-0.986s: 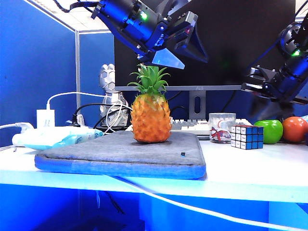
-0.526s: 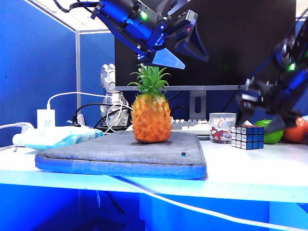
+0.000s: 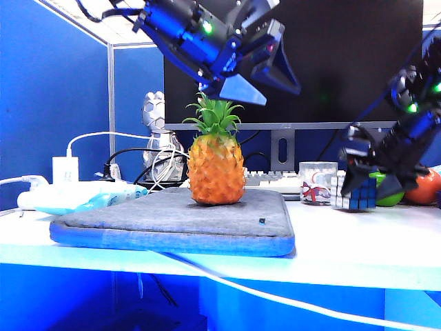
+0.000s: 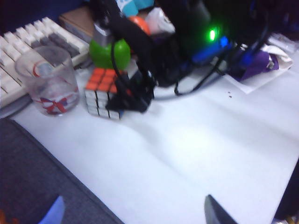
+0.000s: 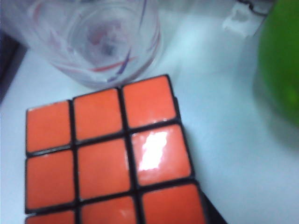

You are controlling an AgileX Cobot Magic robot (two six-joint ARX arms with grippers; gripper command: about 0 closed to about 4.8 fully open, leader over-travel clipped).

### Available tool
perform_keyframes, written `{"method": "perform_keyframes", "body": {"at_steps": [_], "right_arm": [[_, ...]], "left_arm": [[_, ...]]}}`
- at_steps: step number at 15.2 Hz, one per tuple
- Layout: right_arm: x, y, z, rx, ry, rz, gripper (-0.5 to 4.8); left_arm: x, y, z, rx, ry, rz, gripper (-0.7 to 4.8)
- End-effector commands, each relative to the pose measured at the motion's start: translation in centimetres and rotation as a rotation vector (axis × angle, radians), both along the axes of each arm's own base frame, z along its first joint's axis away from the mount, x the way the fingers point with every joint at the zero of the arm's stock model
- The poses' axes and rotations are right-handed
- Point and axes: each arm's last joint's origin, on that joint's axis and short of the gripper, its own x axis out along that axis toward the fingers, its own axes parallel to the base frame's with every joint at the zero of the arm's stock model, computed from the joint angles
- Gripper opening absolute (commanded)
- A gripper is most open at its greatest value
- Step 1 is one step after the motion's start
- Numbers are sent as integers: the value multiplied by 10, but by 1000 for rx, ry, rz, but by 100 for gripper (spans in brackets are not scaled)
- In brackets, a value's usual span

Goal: Rotate the Rubik's Cube so that its red face is facing towards you.

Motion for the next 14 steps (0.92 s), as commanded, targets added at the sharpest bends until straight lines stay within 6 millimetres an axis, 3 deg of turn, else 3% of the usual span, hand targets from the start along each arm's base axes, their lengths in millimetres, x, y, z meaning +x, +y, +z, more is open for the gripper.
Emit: {"method": "perform_keyframes", "body": {"at_steps": [1, 5, 7, 9, 11, 14], "right_arm": [[1, -2, 23, -12, 43, 78, -4], [-21, -20, 81, 168, 84, 192, -4], [-61, -42, 128, 247, 53, 265, -5], [-96, -51, 158, 326, 38, 325, -5], [-140, -44, 188, 477, -11, 495, -5], [-172, -30, 201, 507, 17, 582, -4]], "left_arm": [[0, 2, 3, -24, 17, -56, 397], [19, 28, 15, -107, 106, -98, 397], [31, 52, 49, -156, 124, -154, 397], [35, 64, 74, -235, 131, -310, 397], [34, 72, 92, -311, 127, -514, 397], [35, 85, 96, -370, 173, -673, 397]]}}
